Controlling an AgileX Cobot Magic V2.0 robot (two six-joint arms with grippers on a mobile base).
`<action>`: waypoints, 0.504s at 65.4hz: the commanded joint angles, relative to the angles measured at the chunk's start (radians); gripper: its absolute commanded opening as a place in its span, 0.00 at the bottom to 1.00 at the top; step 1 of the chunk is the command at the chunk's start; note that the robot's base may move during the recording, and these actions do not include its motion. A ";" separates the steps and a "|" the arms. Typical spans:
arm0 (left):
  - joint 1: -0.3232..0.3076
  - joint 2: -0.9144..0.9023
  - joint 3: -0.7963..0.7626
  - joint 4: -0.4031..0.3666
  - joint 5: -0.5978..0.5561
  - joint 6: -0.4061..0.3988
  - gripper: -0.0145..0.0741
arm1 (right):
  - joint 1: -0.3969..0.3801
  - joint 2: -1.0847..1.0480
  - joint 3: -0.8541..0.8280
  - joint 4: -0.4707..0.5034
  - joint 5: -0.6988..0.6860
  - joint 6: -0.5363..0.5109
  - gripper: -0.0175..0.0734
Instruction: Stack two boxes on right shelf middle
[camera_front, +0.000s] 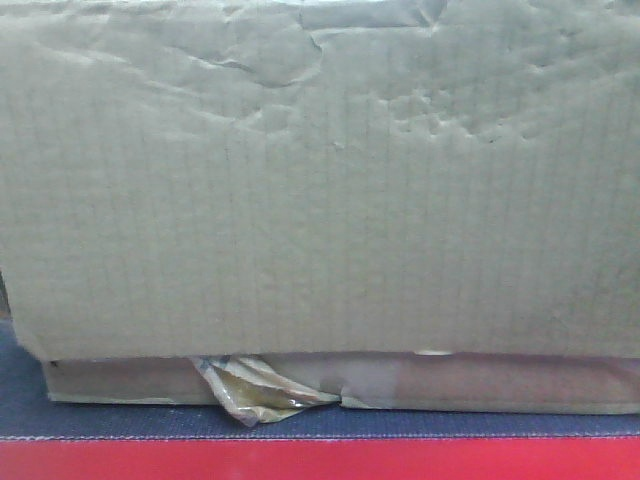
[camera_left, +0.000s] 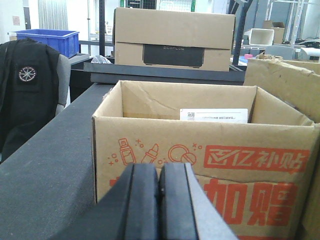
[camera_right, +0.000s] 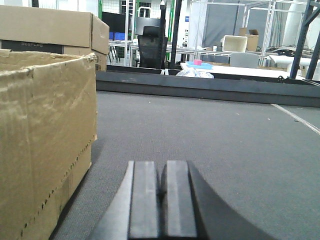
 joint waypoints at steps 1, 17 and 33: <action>-0.003 -0.005 -0.002 -0.006 -0.016 -0.001 0.04 | 0.001 -0.003 0.001 0.002 -0.017 -0.002 0.01; -0.003 -0.005 -0.002 -0.006 -0.016 -0.001 0.04 | 0.001 -0.003 0.001 0.002 -0.017 -0.002 0.01; -0.003 -0.005 -0.002 -0.002 -0.016 -0.001 0.04 | 0.001 -0.003 0.001 0.002 -0.017 -0.002 0.01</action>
